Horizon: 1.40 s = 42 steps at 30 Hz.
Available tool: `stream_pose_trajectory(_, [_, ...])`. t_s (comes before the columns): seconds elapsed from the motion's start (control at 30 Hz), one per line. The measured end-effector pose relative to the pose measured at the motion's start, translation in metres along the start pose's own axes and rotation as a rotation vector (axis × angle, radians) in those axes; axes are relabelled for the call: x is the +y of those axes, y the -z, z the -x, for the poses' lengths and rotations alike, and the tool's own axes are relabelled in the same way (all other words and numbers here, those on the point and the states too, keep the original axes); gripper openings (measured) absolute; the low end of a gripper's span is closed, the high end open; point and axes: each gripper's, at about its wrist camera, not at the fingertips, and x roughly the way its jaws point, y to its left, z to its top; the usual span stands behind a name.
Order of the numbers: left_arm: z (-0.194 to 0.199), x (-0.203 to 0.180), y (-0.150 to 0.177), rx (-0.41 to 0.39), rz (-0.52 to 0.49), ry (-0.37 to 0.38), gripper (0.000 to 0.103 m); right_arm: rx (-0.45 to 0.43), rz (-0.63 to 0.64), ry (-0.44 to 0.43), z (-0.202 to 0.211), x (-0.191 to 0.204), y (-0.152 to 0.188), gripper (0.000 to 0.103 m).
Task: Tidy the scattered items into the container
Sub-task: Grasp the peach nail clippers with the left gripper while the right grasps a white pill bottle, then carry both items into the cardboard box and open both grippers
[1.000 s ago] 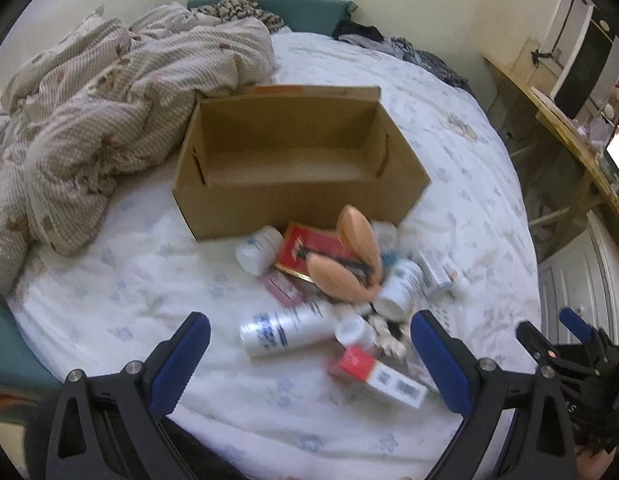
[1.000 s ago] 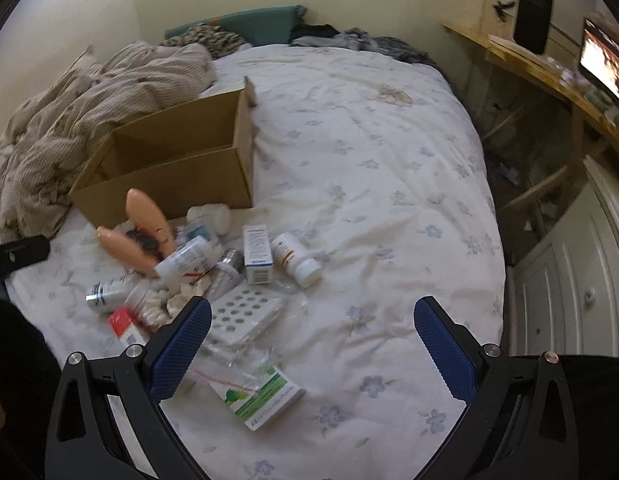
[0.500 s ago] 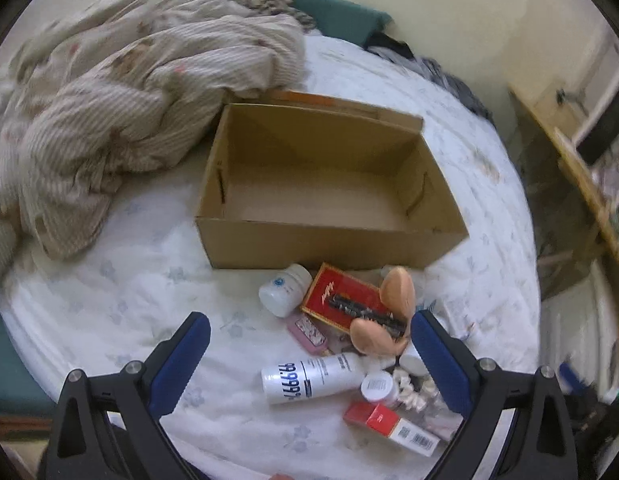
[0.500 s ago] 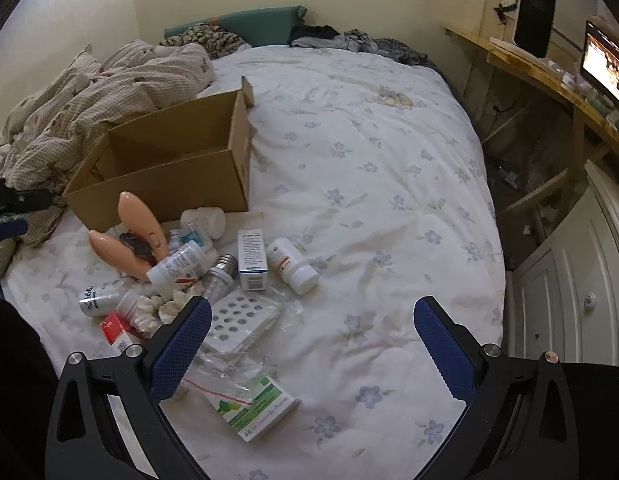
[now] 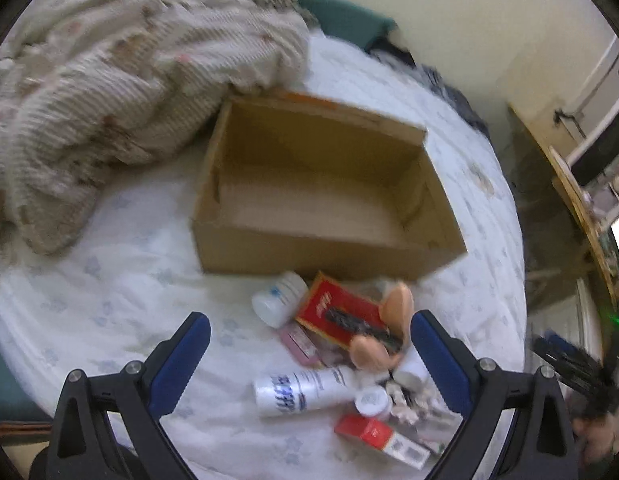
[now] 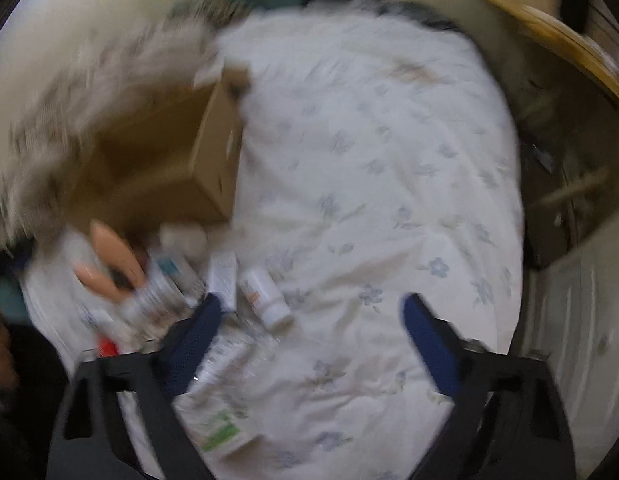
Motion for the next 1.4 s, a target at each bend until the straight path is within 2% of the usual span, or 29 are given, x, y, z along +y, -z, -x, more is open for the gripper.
stream_pose_trajectory(0.03, [-0.002,0.001,0.001,0.014,0.006,0.006,0.101,0.036,0.037,0.000,-0.012,0.006,-0.002,0.068])
stream_pose_trajectory(0.27, [-0.011,0.014,0.004,0.068,0.083,0.054,0.100,0.227,0.171,-0.065,-0.085,0.035,-0.008,0.068])
stream_pose_trajectory(0.33, [-0.015,0.010,0.005,0.088,0.072,0.079,0.100,0.246,0.218,-0.037,-0.097,0.044,-0.004,0.068])
stream_pose_trajectory(0.4, [-0.020,0.002,0.006,0.101,0.028,0.061,0.100,0.248,0.252,-0.001,-0.105,0.048,-0.003,0.068])
stream_pose_trajectory(0.5, [-0.034,-0.010,0.009,0.149,-0.035,0.019,0.099,0.248,0.214,-0.027,-0.109,0.045,-0.006,0.067])
stream_pose_trajectory(0.53, [-0.044,-0.014,0.010,0.182,-0.057,-0.001,0.095,0.242,0.207,-0.033,-0.109,0.044,-0.007,0.066])
stream_pose_trajectory(0.6, [-0.058,-0.020,0.013,0.226,-0.084,-0.019,0.085,0.226,0.197,-0.040,-0.108,0.043,-0.010,0.060])
stream_pose_trajectory(0.63, [-0.066,-0.025,0.015,0.242,-0.101,-0.033,0.081,0.227,0.198,-0.054,-0.108,0.043,-0.011,0.048])
stream_pose_trajectory(0.67, [-0.071,-0.029,0.016,0.246,-0.119,-0.049,0.081,0.230,0.200,-0.070,-0.108,0.043,-0.012,0.038])
stream_pose_trajectory(0.7, [-0.075,-0.032,0.016,0.249,-0.135,-0.063,0.081,0.232,0.204,-0.075,-0.108,0.044,-0.013,0.037])
stream_pose_trajectory(0.8, [-0.082,-0.040,0.015,0.232,-0.162,-0.071,0.080,0.236,0.210,-0.080,-0.110,0.045,-0.013,0.037])
stream_pose_trajectory(0.87, [-0.081,-0.044,0.016,0.222,-0.176,-0.047,0.065,0.235,0.203,-0.085,-0.110,0.045,-0.012,0.037])
stream_pose_trajectory(0.9, [-0.079,-0.046,0.017,0.221,-0.181,-0.024,0.046,0.229,0.205,-0.086,-0.108,0.045,-0.012,0.037])
stream_pose_trajectory(0.93, [-0.076,-0.049,0.018,0.213,-0.191,-0.008,0.037,0.221,0.209,-0.088,-0.106,0.045,-0.012,0.036])
stream_pose_trajectory(1.1, [-0.055,-0.052,0.019,0.139,-0.194,0.047,0.026,0.150,0.179,-0.092,-0.082,0.035,-0.017,0.035])
stream_pose_trajectory(1.27, [-0.030,-0.051,0.014,0.044,-0.197,0.069,0.023,0.109,0.130,-0.100,-0.061,0.021,-0.018,0.035])
stream_pose_trajectory(1.4, [-0.016,-0.050,0.010,-0.010,-0.185,0.103,0.022,0.097,0.099,-0.111,-0.057,0.025,-0.003,0.035])
